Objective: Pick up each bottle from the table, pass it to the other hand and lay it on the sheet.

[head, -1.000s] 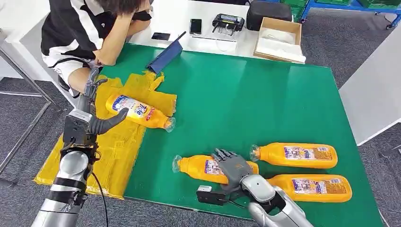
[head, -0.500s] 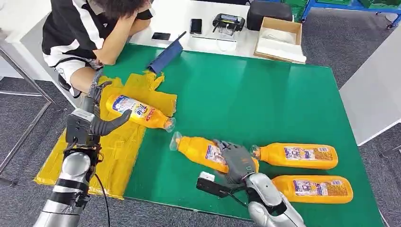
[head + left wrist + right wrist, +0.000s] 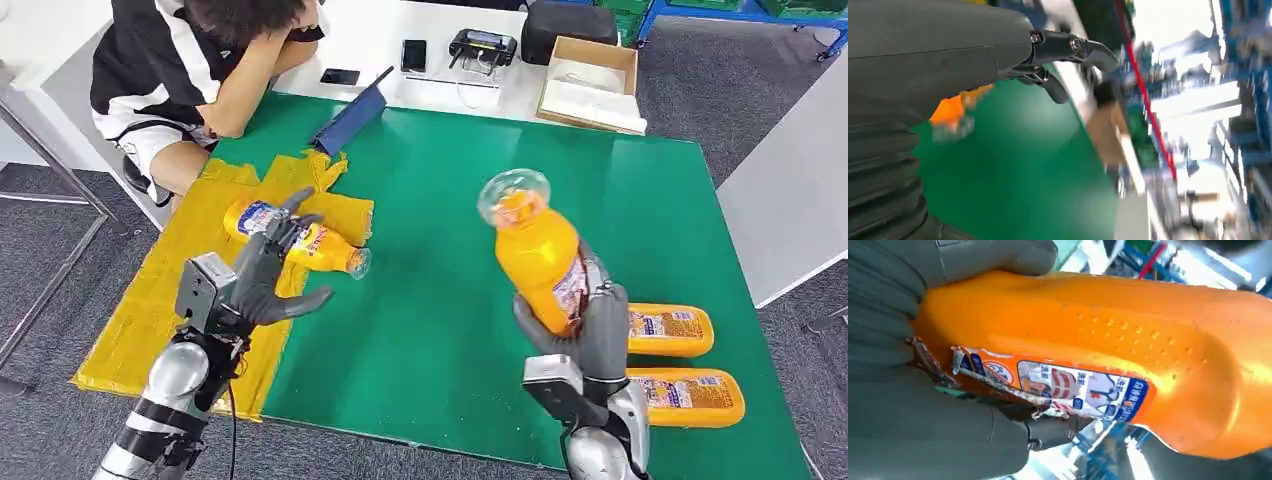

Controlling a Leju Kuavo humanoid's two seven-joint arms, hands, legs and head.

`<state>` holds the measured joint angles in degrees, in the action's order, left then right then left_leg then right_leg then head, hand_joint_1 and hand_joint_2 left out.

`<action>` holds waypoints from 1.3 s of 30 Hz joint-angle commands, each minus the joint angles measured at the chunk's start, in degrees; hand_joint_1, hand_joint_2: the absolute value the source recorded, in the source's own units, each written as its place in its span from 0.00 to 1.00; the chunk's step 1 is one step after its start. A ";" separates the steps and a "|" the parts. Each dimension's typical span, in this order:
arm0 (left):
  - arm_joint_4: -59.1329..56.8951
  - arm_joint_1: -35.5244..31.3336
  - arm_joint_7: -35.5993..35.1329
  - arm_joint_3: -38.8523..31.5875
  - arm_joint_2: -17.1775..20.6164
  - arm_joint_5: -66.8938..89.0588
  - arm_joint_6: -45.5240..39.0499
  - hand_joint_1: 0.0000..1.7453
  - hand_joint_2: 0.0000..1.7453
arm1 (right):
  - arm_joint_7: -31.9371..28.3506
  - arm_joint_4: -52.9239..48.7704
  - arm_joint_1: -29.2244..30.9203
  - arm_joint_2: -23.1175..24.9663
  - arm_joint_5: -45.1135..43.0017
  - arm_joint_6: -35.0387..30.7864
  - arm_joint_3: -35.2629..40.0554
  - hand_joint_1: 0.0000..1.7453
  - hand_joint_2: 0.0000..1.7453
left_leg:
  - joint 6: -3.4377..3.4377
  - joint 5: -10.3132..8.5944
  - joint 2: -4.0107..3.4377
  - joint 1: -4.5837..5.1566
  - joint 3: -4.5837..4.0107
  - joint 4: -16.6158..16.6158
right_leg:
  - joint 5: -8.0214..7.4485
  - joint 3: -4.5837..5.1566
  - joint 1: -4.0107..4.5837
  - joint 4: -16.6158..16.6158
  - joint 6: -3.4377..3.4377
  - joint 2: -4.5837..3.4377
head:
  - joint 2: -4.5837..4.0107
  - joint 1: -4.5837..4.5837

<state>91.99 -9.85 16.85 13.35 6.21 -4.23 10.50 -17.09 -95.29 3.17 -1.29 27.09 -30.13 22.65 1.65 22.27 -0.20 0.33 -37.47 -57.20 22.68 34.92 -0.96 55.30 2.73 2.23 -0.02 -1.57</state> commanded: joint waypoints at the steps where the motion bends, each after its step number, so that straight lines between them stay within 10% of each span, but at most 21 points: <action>1: 2.13 0.11 -0.47 6.65 3.49 -4.76 4.33 0.00 1.00 | -0.25 2.52 2.94 1.34 -6.05 5.01 -3.71 1.00 1.00 | -0.12 0.14 -0.09 -0.05 0.26 -0.02 | 0.10 -0.24 0.03 0.00 -0.12 -0.23 | 0.00 -0.02; 12: -0.95 -4.40 -1.07 8.51 3.40 -9.09 6.73 0.00 1.00 | -2.77 16.18 11.00 1.44 -8.95 17.00 6.68 1.00 1.00 | -0.11 0.10 -0.06 -0.08 0.38 -0.02 | 0.13 -0.39 0.04 0.00 -0.15 -0.21 | 0.00 0.00; 24: -5.72 -8.70 -1.01 9.89 2.20 -11.49 5.71 0.00 1.00 | -4.80 19.24 15.50 1.16 1.90 13.62 23.35 1.00 1.00 | -0.08 0.05 -0.08 -0.06 0.34 0.02 | 0.10 -0.33 0.03 0.00 -0.13 -0.18 | 0.00 0.00; 39: -6.87 -9.17 -1.17 10.12 1.96 -11.94 5.22 0.00 1.00 | -4.56 19.00 16.59 0.69 1.11 13.20 24.84 1.00 1.00 | -0.06 0.03 0.00 -0.05 0.28 0.01 | 0.10 -0.29 0.02 0.00 -0.11 -0.10 | 0.00 0.00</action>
<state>90.42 -15.58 16.13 21.11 8.13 -15.72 16.50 -21.62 -79.32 16.01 0.61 28.81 -16.59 42.34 1.69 22.20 -0.22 0.32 -37.47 -57.20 22.68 34.92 -0.95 55.32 2.72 2.24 -0.02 -1.57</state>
